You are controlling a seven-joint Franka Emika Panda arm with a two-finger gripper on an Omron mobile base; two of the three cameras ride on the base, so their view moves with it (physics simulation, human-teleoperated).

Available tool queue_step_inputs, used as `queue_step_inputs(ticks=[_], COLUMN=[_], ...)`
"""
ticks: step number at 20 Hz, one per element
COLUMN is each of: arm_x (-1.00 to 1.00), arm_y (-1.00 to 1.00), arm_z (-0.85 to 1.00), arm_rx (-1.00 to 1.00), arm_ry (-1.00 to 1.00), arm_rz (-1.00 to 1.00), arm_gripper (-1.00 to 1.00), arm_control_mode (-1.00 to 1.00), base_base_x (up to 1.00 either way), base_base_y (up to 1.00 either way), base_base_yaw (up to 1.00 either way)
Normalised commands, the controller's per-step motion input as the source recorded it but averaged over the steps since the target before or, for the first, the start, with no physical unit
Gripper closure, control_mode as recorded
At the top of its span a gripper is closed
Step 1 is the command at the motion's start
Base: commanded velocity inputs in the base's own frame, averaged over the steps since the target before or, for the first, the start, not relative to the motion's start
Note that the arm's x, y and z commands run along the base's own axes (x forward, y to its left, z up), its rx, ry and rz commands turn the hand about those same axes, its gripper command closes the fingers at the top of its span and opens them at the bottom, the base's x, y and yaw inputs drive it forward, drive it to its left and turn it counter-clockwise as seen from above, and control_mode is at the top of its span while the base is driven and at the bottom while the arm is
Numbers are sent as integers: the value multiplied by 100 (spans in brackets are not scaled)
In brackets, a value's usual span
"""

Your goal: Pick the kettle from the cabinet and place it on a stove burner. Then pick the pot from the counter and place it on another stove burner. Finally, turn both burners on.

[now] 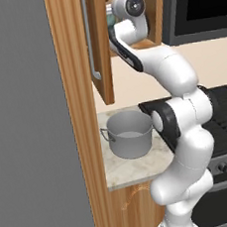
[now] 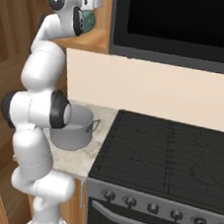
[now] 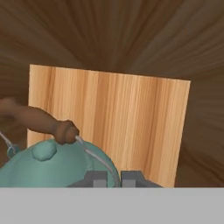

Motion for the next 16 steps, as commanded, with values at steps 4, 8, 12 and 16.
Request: queue_step_inputs(ticks=[4, 8, 12, 16], arm_x=[-35, -38, -38, -37], arm_y=[0, 0, 0, 0], arm_z=[-6, 0, 0, 0], arm_rx=[1, 3, 6, 7], arm_ry=[-4, -1, 0, 0], arm_rz=[0, 0, 0, 0], arm_gripper=[100, 100, 100, 100], arm_control_mode=[-100, -100, -100, -100], base_base_x=[0, 0, 0, 0], base_base_y=[0, 0, 0, 0], base_base_yaw=[0, 0, 0, 0])
